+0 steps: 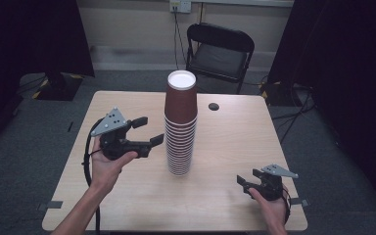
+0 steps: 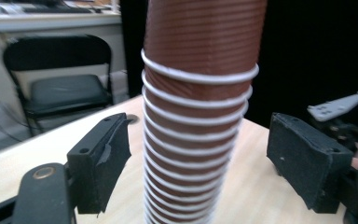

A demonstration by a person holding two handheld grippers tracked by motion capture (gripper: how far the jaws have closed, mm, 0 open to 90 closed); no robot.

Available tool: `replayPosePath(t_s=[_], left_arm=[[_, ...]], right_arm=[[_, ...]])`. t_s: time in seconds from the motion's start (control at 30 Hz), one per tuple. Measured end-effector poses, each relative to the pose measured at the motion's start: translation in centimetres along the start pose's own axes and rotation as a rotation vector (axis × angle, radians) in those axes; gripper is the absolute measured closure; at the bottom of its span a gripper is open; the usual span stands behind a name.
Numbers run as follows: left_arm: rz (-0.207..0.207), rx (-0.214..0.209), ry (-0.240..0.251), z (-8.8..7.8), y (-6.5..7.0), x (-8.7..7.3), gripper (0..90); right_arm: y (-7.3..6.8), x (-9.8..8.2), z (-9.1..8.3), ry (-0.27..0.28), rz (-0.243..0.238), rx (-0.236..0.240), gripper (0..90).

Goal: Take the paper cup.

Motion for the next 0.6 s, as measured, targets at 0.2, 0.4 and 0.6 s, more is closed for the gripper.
replayPosePath(t_s=[0.2, 0.4, 0.6], left_arm=[[0.018, -0.032, 0.003, 0.7, 0.6, 1.5, 15.8], [0.028, -0.033, 0.01, 1.5, 1.2, 3.5, 15.6], [0.013, -0.041, 0.024, 2.3, 1.2, 5.1, 16.1]], right_arm=[[0.0, 0.0, 0.0, -0.004, 0.001, 0.0, 25.6], [0.0, -0.1, 0.1, -0.01, -0.002, 0.003, 25.4], [0.1, -0.2, 0.2, -0.022, -0.001, -0.003, 25.3]])
Point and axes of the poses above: each handheld gripper's, and its own axes: z roughly forward along the jaws, x roughly out of its top, y roughly to its right, the point moved 8 cm from there along z, roughly forward along the jaws, and after that the axes turned 9 degrees about -z, right-handed, at the moved point
